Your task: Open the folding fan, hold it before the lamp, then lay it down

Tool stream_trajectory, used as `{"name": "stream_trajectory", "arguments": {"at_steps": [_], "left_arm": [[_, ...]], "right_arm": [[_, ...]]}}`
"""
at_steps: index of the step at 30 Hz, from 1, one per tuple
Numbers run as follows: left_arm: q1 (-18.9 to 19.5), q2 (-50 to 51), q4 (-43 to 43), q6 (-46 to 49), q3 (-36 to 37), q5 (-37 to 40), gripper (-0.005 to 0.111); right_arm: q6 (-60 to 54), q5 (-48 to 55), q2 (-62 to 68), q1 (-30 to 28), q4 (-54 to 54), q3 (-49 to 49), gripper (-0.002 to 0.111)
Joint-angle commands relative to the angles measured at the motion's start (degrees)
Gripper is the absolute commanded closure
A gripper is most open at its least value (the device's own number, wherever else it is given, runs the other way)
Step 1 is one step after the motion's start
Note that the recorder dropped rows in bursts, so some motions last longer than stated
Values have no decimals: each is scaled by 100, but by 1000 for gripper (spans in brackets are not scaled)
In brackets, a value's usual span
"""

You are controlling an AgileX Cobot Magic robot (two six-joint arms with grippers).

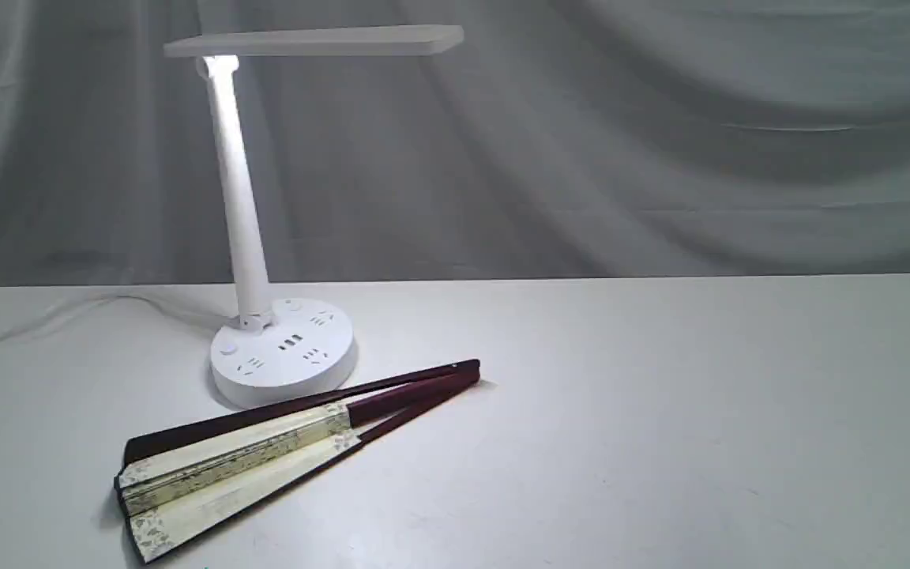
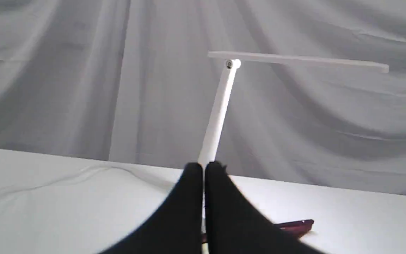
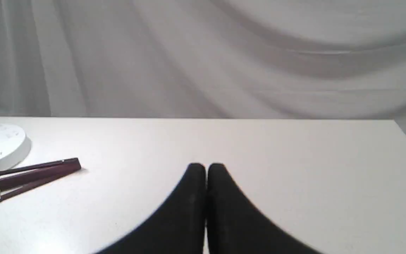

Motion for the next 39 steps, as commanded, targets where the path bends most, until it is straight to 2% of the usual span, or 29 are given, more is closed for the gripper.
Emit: {"name": "stream_trajectory", "arguments": {"at_steps": [1,7,17,26,31,39], "left_arm": [[-29,546,-56,-89,-152,7,107],[-29,1595,-196,-88,-219,-137,107],[-29,2740,-171,-47,-219,-812,107],[-29,3568,-171,-47,-219,-826,107],[-29,4185,-171,-47,-219,-893,107],[-29,5000,-171,-47,-219,-893,107]], "right_arm": [[-85,4,602,10,-36,-228,108],[-75,-498,1496,10,178,-245,108],[-76,-1206,2676,10,570,-245,108],[-176,-1248,4033,10,569,-245,108],[-586,-1077,4541,10,903,-503,97],[-2127,-447,5474,10,2327,-1379,84]]}}
